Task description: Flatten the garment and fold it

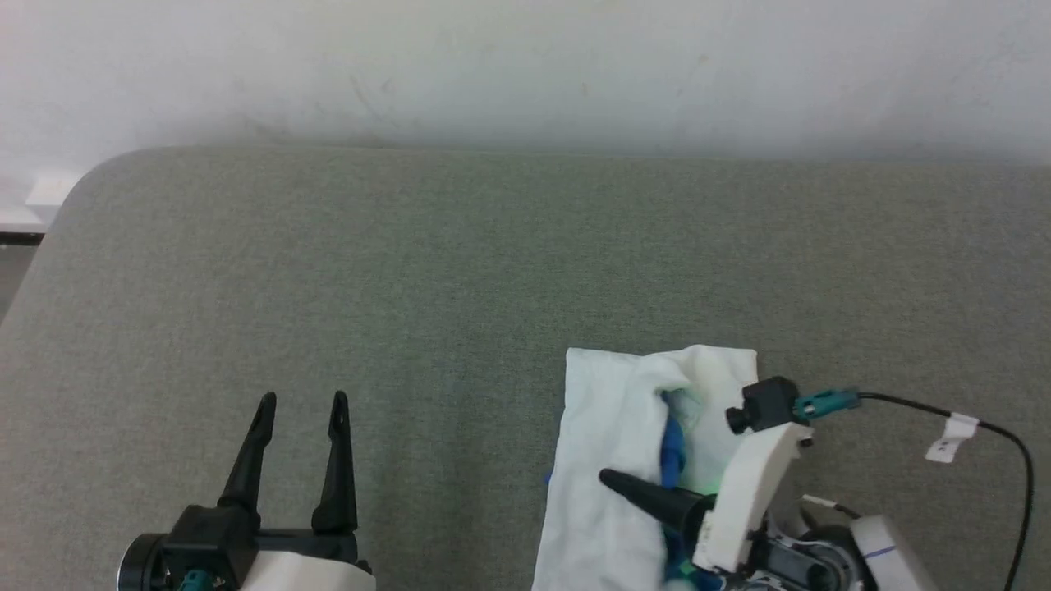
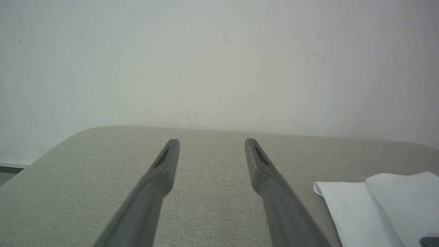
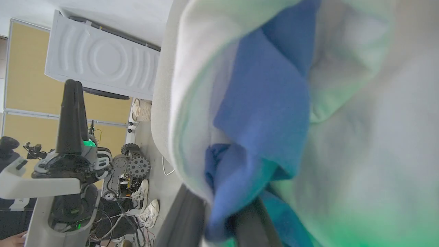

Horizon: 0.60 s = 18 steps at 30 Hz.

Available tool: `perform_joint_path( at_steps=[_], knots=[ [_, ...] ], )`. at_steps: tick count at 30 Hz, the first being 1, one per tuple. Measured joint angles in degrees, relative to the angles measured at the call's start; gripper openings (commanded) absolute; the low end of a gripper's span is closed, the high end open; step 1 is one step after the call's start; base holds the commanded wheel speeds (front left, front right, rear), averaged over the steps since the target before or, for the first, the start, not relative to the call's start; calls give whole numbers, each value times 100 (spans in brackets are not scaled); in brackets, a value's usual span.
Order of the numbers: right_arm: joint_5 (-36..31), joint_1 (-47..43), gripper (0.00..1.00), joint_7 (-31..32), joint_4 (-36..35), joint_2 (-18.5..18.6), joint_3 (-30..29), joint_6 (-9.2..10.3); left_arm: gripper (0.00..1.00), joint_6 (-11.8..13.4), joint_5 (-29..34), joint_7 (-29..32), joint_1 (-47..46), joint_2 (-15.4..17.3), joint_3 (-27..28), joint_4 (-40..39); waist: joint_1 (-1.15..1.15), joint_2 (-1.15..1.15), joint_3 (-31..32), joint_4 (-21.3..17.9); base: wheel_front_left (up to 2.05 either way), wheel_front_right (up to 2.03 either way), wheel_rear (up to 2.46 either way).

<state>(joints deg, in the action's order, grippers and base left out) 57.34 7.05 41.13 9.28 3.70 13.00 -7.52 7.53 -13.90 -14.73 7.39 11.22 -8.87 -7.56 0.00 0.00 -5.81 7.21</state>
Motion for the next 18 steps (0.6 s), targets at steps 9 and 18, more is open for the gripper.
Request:
perform_joint_path(
  at_steps=[9,18],
  knots=[
    [-171,513,100,-960,454,69,831,0,100,0,-12,0,-24,-65,18,65,0,0,-84,124,0,0,0],
    [-2386,908,100,-2413,-513,1294,1581,-1,100,3,-12,0,-25,-83,115,108,0,0,-9,-52,0,0,0]
  ],
)
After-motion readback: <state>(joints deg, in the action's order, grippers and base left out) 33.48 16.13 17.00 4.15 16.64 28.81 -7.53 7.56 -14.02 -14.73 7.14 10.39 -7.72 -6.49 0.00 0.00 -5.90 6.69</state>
